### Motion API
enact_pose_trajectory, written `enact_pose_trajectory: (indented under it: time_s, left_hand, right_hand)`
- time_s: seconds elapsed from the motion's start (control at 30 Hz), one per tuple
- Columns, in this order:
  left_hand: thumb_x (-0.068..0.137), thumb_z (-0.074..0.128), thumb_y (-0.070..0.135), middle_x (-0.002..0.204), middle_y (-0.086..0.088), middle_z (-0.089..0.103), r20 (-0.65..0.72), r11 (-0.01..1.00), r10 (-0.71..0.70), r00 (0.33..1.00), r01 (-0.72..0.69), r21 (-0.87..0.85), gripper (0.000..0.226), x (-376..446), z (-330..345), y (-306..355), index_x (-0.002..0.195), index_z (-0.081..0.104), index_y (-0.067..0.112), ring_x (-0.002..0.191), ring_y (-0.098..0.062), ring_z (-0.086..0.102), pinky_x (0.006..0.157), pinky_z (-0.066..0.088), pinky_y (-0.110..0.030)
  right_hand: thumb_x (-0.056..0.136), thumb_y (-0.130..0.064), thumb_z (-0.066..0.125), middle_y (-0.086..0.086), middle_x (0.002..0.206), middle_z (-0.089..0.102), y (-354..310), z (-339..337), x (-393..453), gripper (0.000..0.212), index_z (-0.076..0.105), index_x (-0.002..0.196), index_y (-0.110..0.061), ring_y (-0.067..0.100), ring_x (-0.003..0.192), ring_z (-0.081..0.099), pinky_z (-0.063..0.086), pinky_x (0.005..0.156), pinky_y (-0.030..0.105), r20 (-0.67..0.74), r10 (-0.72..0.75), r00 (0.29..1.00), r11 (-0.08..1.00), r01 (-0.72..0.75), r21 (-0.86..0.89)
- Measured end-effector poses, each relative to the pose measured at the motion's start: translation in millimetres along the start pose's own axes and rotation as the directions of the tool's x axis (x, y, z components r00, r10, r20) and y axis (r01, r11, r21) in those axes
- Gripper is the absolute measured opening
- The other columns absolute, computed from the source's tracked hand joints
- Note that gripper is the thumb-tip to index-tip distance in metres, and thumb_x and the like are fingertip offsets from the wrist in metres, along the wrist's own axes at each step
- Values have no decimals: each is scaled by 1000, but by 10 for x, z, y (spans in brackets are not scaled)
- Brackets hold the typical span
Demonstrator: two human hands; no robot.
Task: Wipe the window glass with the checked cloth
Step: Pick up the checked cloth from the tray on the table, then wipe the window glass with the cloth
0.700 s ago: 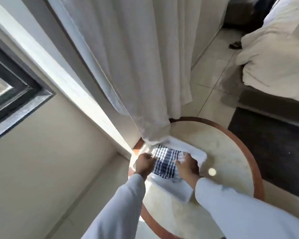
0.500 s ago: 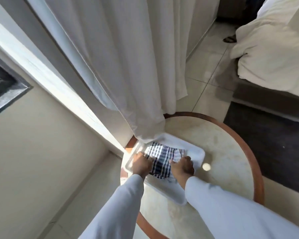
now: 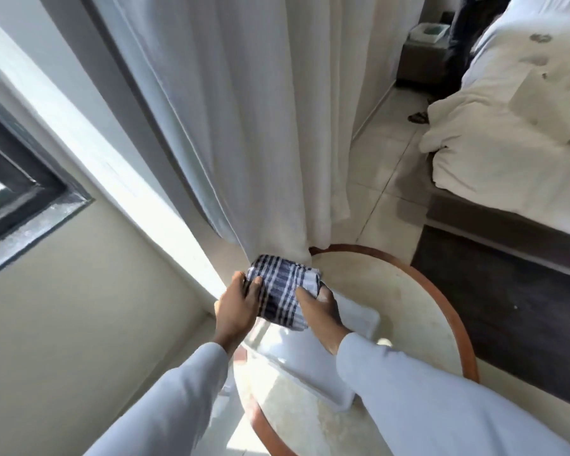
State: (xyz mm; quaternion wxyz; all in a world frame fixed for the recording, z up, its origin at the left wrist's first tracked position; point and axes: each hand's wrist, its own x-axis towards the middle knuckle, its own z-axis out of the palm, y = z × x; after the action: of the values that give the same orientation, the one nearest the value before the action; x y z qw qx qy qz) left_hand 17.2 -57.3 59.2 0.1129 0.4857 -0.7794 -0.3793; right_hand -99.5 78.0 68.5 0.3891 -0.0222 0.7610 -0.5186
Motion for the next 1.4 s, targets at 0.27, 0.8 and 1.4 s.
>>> enact_pose_trajectory:
  time_s: [0.27,0.8,1.4]
  left_hand:
    - [113,53,47,89,16,74,-214,968,112,971,-155,-198,25,-539,-2288,895,97,56,28,83,2,68,69,49,-23]
    - [112,63,18,93,6,86,-772,670,104,627,-618,-412,17,-2153,-6351,2097,110,80,20,82,-6,80,71,64,-23]
    - [107,71,24,136,-9,74,-950,939,303,-74,195,284,36,-2475,-9080,548,140,70,10,130,-32,68,111,53,-43]
  right_hand:
    - [89,-33,66,-1,86,73,-1997,429,-1617,12,66,88,-21,26,85,71,59,83,36,138,-190,972,981,183,64]
    - [107,-35,58,25,135,74,-4665,1682,-4855,45,71,138,-4,40,120,74,62,100,53,814,-437,382,873,-36,486]
    - [86,-62,76,12,110,83,-5321,4359,-5541,65,70,129,-13,34,104,79,62,88,46,726,-629,277,754,-10,657]
